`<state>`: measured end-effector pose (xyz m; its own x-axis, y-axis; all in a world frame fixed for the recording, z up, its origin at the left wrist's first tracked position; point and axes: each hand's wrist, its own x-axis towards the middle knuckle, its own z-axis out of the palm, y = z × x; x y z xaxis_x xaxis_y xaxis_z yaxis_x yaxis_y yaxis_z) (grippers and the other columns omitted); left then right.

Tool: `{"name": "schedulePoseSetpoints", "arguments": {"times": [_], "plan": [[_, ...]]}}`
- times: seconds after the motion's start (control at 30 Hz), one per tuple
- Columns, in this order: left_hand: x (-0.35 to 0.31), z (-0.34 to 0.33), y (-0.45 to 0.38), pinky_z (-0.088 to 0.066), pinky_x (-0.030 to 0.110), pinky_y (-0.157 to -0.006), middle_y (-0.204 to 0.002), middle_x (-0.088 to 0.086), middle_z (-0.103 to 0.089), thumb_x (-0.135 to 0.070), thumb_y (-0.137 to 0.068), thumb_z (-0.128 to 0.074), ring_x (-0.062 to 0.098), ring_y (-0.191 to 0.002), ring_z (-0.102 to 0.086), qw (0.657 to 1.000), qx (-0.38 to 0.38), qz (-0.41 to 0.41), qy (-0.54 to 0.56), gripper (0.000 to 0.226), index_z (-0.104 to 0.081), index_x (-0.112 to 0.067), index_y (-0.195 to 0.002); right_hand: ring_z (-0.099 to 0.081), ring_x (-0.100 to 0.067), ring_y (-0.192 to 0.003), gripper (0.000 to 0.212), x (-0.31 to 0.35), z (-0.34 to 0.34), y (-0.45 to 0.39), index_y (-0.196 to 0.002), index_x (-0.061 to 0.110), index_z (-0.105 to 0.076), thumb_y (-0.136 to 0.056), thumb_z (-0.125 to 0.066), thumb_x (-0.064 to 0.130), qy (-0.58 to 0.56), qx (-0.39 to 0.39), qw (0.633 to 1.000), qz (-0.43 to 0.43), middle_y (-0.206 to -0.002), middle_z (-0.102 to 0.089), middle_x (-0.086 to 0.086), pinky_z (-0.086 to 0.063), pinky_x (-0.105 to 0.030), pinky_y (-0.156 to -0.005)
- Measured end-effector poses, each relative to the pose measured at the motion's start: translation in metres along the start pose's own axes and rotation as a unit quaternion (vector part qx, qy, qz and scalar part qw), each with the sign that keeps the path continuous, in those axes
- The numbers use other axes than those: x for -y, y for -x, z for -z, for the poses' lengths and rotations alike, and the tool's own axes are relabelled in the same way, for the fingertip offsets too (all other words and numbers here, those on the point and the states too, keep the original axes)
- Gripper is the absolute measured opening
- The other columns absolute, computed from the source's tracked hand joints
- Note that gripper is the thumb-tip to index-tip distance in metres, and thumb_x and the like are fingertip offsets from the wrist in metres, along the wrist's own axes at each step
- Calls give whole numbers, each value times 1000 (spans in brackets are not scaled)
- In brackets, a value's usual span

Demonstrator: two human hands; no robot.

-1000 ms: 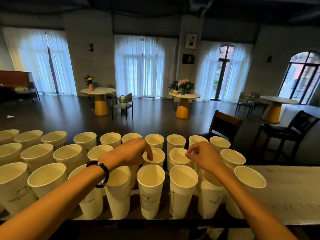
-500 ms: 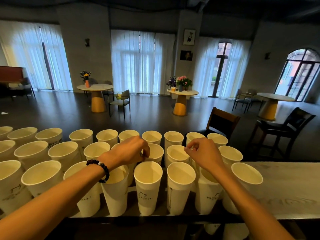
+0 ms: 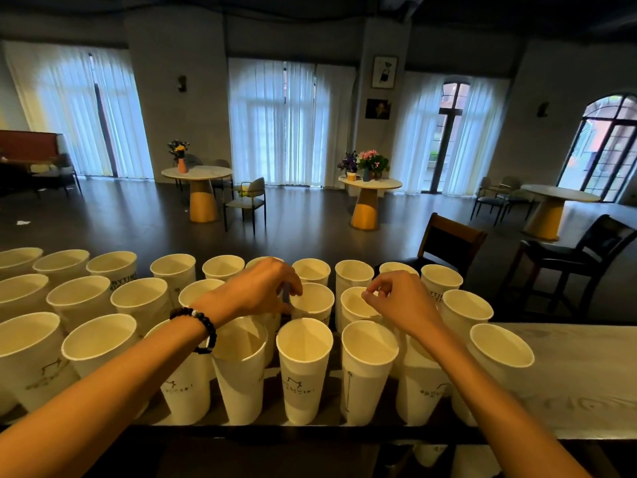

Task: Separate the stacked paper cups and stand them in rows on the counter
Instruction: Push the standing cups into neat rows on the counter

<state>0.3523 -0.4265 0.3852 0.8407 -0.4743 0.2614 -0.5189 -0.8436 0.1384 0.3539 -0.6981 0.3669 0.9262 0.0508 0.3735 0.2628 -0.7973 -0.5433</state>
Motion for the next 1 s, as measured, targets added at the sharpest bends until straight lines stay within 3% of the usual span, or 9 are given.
{"name": "schedulePoseSetpoints", "arguments": {"times": [0.17, 0.27, 0.37, 0.53, 0.63, 0.73, 0.9, 1.0], "plan": [[35, 61, 37, -49, 12, -58, -97, -8, -72, -20, -81, -81, 0, -72, -61, 992, -114, 36, 37, 25, -75, -20, -106, -60, -7, -73, 13, 39, -12, -3, -95, 28, -75, -85, -72, 36, -28, 19, 998, 49, -84, -68, 9, -46, -16, -63], [66, 89, 78, -46, 8, -55, -82, -24, -62, -16, -79, -82, -6, -68, -59, 982, -164, 87, 30, 22, -76, -22, -100, -62, -8, -78, 16, 67, -26, -2, -99, 27, -76, -85, -72, 36, -59, 54, 994, 79, -89, -69, 9, -47, -16, -66], [84, 90, 111, -48, 12, -54, -76, -32, -55, -21, -80, -83, 2, -64, -59, 984, -125, 125, 8, 14, -77, -28, -91, -61, -7, -76, 14, 97, -48, -1, -98, 28, -76, -86, -71, 34, -40, 102, 986, 128, -88, -68, 9, -43, -13, -62], [101, 64, 126, -57, 21, -62, -98, -10, -72, -33, -84, -77, 3, -74, -62, 989, -57, 136, -8, 18, -77, -27, -101, -64, -8, -72, 25, 138, -86, -1, -110, 32, -71, -85, -73, 35, 23, 162, 975, 149, -90, -68, 6, -53, -16, -65], [103, 52, 115, -53, 16, -60, -102, -10, -70, -38, -86, -74, 3, -76, -61, 991, -39, 123, -15, 21, -77, -27, -105, -63, -8, -70, 31, 145, -92, -3, -115, 30, -70, -84, -74, 34, 67, 183, 967, 163, -96, -71, 3, -58, -23, -72], [104, 40, 103, -43, 12, -59, -105, -10, -71, -41, -88, -72, 4, -73, -58, 993, -32, 115, -8, 22, -77, -28, -104, -62, -7, -70, 32, 146, -90, -5, -115, 30, -70, -84, -73, 37, 107, 184, 963, 164, -100, -71, 3, -56, -20, -71], [101, 22, 92, -52, 16, -65, -110, -6, -73, -40, -89, -72, 9, -80, -65, 991, -19, 131, 12, 21, -77, -26, -104, -63, -9, -73, 24, 144, -90, -6, -106, 25, -74, -86, -71, 38, 137, 201, 957, 158, -98, -71, 2, -49, -15, -64], [99, 16, 90, -47, 14, -63, -111, -4, -73, -37, -89, -73, 9, -82, -65, 991, -17, 130, 10, 21, -77, -25, -106, -65, -11, -75, 21, 144, -92, -5, -103, 24, -76, -87, -71, 36, 155, 198, 955, 159, -99, -71, 2, -54, -19, -68]]}}
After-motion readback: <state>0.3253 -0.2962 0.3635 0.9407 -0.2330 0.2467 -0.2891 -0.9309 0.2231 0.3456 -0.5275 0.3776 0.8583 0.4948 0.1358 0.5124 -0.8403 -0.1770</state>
